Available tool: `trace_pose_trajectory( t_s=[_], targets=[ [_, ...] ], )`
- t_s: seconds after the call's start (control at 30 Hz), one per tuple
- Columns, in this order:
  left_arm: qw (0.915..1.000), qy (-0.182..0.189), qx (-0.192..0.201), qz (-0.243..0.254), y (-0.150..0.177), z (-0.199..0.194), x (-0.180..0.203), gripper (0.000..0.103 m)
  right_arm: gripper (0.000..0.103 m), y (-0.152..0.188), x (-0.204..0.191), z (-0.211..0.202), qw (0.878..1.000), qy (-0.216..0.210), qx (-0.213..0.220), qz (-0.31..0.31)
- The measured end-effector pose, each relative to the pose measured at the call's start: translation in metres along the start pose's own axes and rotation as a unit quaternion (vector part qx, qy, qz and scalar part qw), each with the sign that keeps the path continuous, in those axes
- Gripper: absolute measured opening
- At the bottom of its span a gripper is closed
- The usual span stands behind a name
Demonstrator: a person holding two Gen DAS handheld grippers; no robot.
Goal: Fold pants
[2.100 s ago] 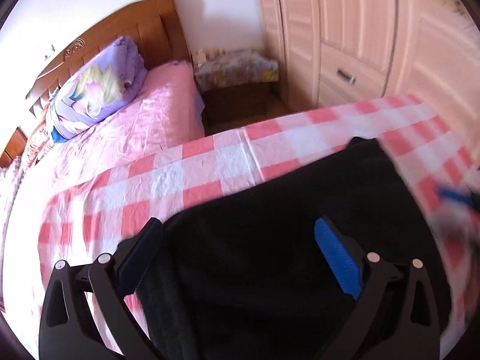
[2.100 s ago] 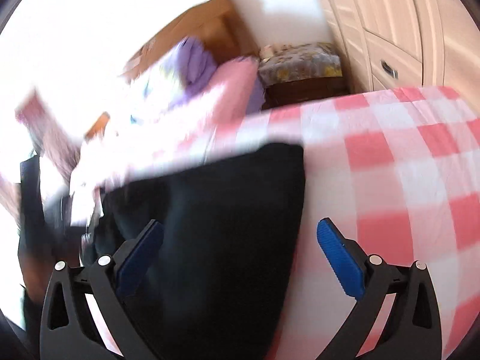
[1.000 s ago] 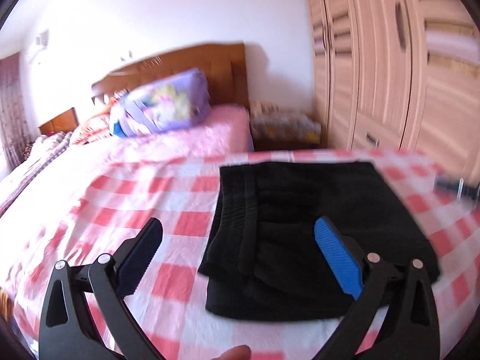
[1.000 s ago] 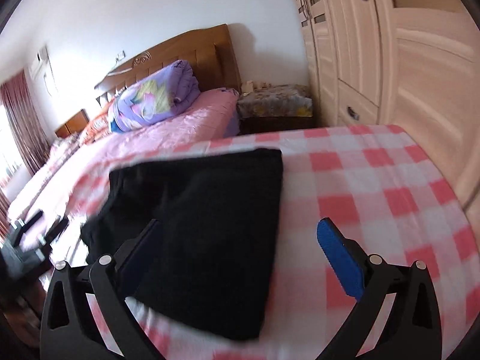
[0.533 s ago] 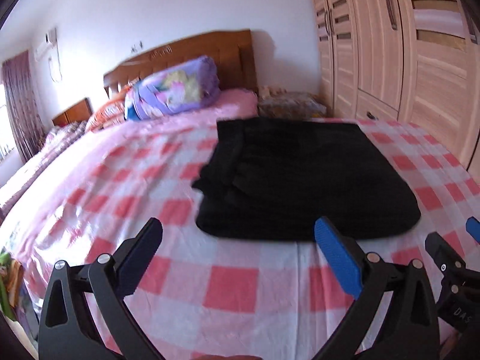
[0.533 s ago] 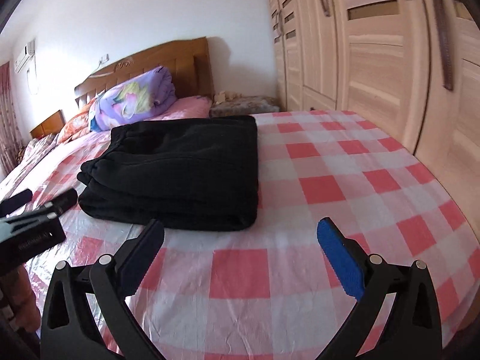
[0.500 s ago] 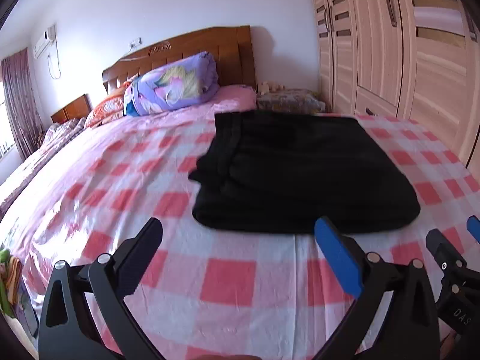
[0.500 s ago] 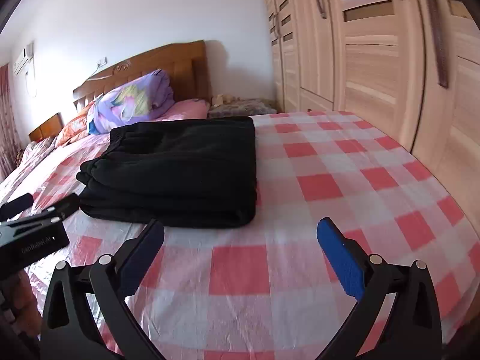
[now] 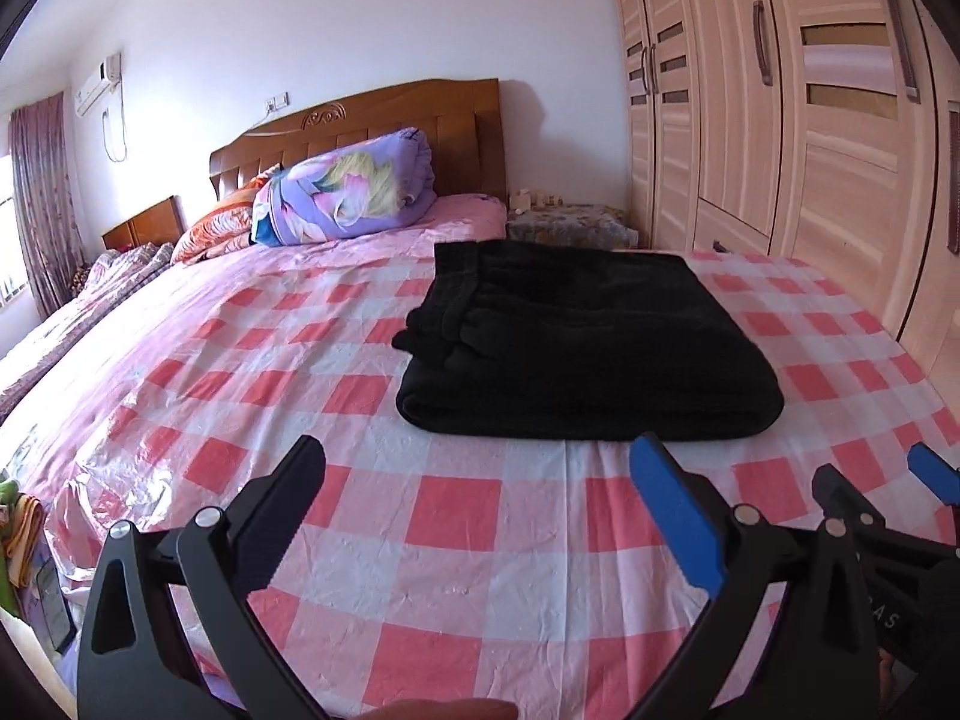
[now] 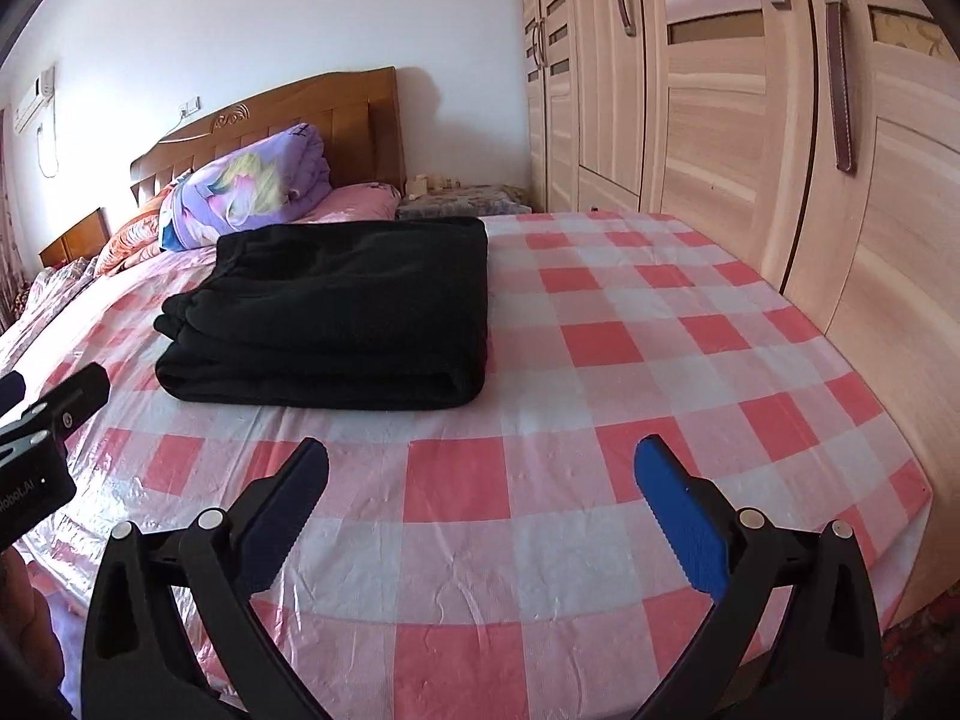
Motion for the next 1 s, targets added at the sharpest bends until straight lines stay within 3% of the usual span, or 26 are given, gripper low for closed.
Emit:
trace_pose_trajectory(
  t_s=[0.23, 1.0],
  targets=[
    [0.9999, 0.003, 0.015, 0.007, -0.006, -0.013, 0.006, 0.102, 0.099, -0.004, -0.004, -0.008, 1.000, -0.009, 0.009, -0.005],
    [1.0000, 0.001, 0.002, 0.002, 0.000, -0.006, 0.000, 0.102, 0.099, -0.001, -0.012, -0.007, 1.000, -0.016, 0.002, -0.015]
  ],
)
Point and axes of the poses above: each gripper's, at about its wrist camera, not at the fingertips, and z roughly the way its jaws point, x to its right, y to its underside, the point moved 7 cm from there along z, roughly the way its jaws point, and after that the axes turned 4 degrees about x, right-handed, at the moved point
